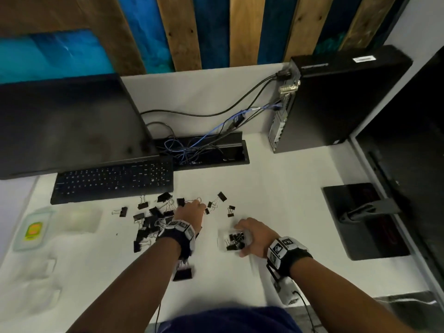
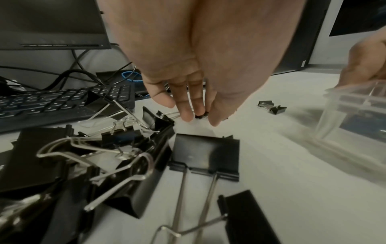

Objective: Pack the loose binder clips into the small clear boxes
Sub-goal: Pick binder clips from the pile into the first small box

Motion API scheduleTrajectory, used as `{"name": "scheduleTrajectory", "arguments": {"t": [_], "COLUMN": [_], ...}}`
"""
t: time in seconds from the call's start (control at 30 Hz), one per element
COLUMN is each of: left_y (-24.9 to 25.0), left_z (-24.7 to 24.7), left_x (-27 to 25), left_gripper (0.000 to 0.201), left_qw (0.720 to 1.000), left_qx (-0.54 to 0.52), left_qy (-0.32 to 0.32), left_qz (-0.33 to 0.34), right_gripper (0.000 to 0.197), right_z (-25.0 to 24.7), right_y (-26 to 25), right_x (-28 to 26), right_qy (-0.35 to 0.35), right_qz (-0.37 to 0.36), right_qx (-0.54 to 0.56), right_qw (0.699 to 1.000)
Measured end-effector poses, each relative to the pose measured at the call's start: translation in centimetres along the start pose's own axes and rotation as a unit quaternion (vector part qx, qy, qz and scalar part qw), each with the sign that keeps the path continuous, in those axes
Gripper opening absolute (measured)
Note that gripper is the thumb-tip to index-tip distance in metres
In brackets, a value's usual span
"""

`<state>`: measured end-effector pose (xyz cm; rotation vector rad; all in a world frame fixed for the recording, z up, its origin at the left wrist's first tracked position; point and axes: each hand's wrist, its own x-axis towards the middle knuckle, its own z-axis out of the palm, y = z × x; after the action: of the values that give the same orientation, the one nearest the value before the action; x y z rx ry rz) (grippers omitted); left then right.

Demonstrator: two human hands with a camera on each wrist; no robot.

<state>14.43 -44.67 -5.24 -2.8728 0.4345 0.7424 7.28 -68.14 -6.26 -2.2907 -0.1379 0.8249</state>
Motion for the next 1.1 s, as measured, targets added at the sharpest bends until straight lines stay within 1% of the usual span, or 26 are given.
{"name": "scheduleTrajectory", "arguments": {"t": [0.07,0.2,0.3,0.37,0.53,0.63,0.77,0.87,0.9,0.97,1.0,1.1], "left_y": [0.3,0.3,-0.1,-0.5,-0.7,-1.1,-1.5,-1.9,-1.9,-1.9,-1.8,-0.8], "left_z": [0.0,0.6,0.9,0.8,0.9,0.6,0.8,1.1,1.3,1.6,1.7,1.6], "left_x": [-0.1,-0.3,-0.5,-0.8,-1.4,-1.6,-2.0,-2.6,-2.8,-3.1,-3.2,-3.4], "left_gripper": [0.052,0.046,0.044,0.042,0.035,0.027,0.015,0.019,0.019,0.013,0.009,0.007], "left_qw": [1.000,1.000,0.999,0.998,0.997,0.997,0.991,0.988,0.984,0.969,0.960,0.936], "left_qx": [-0.002,0.000,-0.041,-0.064,-0.048,-0.055,-0.113,-0.136,-0.159,-0.235,-0.272,-0.336], "left_qy": [0.002,0.007,0.007,0.017,0.051,0.047,0.051,0.065,0.071,0.070,0.065,0.049], "left_qz": [-0.003,-0.006,-0.011,-0.015,-0.023,-0.029,-0.044,-0.034,-0.027,-0.004,0.014,0.092], "right_gripper": [0.080,0.079,0.078,0.079,0.077,0.078,0.075,0.074,0.074,0.075,0.074,0.071], "right_z": [0.1,0.0,-0.1,-0.1,0.1,-0.2,-0.5,-0.4,-0.3,-0.3,-0.3,-0.2], "right_y": [0.2,0.2,0.4,0.4,0.4,-0.1,-0.5,-0.5,-0.4,-0.4,-0.4,-0.3], "right_x": [0.1,0.3,0.6,0.7,0.3,0.4,0.3,0.4,0.3,0.3,0.3,0.4], "right_qy": [0.003,-0.009,-0.013,-0.008,0.003,-0.002,-0.009,-0.007,-0.006,-0.005,-0.005,-0.001], "right_qz": [0.002,0.002,-0.003,-0.005,0.001,0.002,0.006,0.012,0.015,0.016,0.015,0.013], "right_qx": [0.005,-0.005,-0.016,-0.019,-0.021,-0.027,-0.031,-0.029,-0.028,-0.022,-0.019,-0.013], "right_qw": [1.000,1.000,1.000,1.000,1.000,1.000,0.999,0.999,0.999,1.000,1.000,1.000]}}
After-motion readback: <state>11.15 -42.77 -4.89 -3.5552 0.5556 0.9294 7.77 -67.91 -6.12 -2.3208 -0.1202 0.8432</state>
